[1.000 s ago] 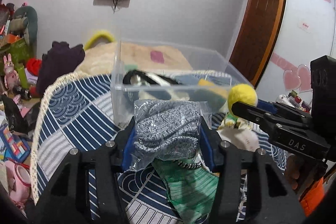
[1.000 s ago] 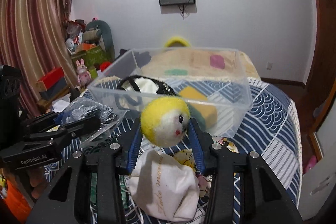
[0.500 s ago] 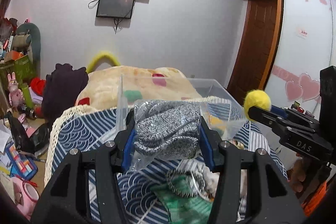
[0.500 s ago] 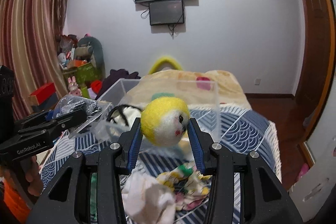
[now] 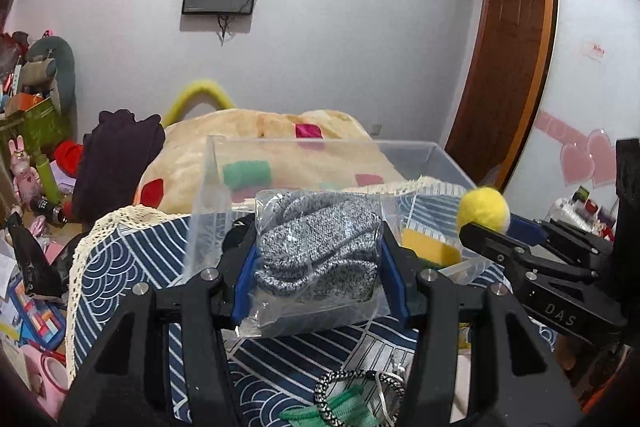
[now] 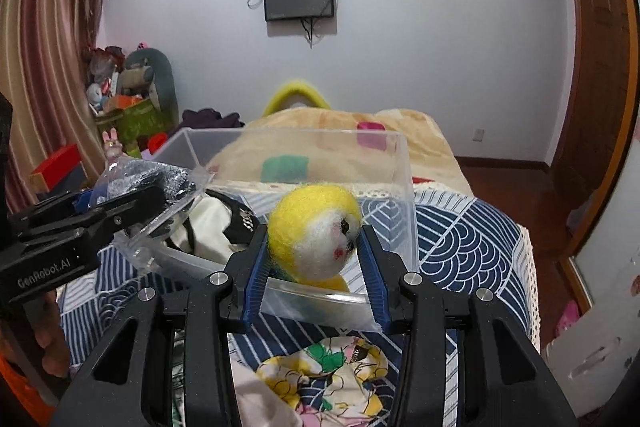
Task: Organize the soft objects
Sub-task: 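Lower the silver bag and doll into the box and release both, then grasp the bead bracelet with the left gripper while the right grasps the white cloth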
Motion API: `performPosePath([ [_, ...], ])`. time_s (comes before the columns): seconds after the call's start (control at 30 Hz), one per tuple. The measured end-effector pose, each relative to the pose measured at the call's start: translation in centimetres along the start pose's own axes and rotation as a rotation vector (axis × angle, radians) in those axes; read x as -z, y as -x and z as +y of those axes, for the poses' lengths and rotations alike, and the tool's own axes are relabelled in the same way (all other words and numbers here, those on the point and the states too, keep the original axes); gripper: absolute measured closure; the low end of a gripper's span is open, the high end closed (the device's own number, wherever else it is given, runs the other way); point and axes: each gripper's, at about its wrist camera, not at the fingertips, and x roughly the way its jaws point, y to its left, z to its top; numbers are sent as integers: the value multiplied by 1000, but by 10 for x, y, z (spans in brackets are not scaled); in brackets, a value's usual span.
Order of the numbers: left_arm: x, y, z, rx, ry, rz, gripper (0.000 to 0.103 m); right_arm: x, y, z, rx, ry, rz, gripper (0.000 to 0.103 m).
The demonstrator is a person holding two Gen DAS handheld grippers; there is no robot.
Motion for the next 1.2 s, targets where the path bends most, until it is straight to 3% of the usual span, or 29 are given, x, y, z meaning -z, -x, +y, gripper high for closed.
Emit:
performPosePath([
  [0.27,3,-11,-4,-6,-15,8,49,1,-9,-1,13,-7,41,63],
  [0.43,3,-15,-6,-34,-17,17,34,0,-6,-1,5,-2,36,59],
  [0.57,3,-9,-5,-39,-14,8,24,-1,1,-3,-3,-1,15,50],
  [0.77,0,13,-9,-39,-27,-40,11,-6,18,-2,-12,3,-27,49],
  [0.9,-1,33,-10,-10,-16,-68,1,-7,33,-2,-17,9,-62,38],
  [1.2,33,49,-6,-14,-8,0,1,13,53,5,-52,19,-59,38],
])
